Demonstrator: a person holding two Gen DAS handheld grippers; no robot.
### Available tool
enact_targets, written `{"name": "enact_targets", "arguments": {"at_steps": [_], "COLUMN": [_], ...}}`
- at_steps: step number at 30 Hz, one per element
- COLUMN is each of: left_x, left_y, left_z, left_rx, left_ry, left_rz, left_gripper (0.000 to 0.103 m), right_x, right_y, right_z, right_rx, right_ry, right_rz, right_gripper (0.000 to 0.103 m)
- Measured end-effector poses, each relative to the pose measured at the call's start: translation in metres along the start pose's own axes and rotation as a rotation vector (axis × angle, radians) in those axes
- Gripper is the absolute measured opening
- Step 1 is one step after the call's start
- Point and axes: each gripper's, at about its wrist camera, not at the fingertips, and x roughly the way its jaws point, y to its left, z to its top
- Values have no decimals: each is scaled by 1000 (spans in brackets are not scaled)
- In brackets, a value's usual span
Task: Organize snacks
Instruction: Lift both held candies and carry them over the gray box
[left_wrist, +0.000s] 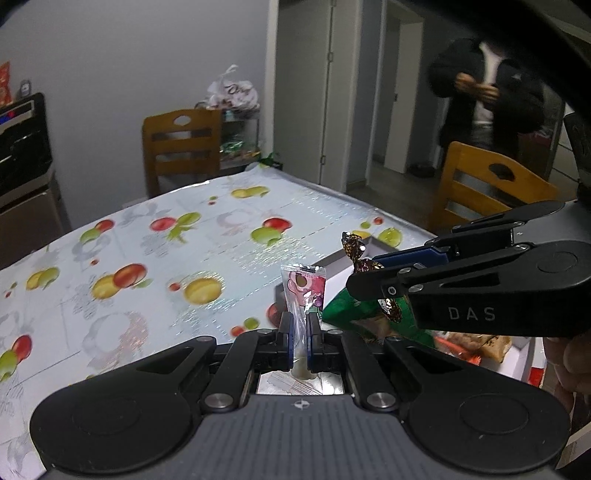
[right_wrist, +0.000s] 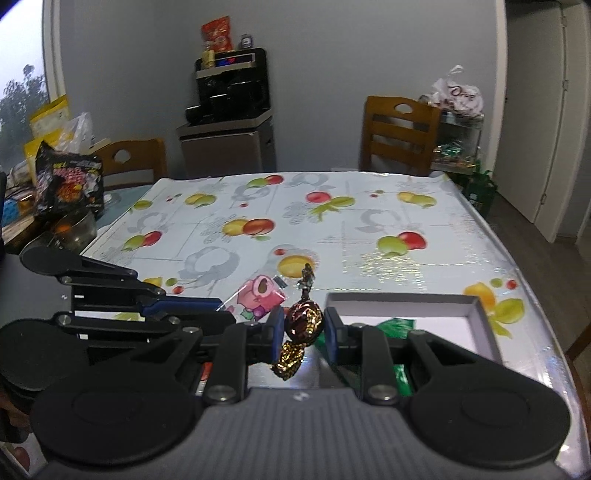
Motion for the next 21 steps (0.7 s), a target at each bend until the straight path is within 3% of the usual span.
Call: {"name": "enact_targets", "arguments": {"at_steps": [21], "left_x": [38], "left_y": [-66], "left_z": [11], "left_rx": [137], "left_ry": [26], "left_rz": [-218], "left_gripper": [8], "right_x": [-35], "right_y": [-64], "right_z": [-30], "right_rx": [121], "right_ry": [23], "right_rz": [-151], "right_gripper": [22]}}
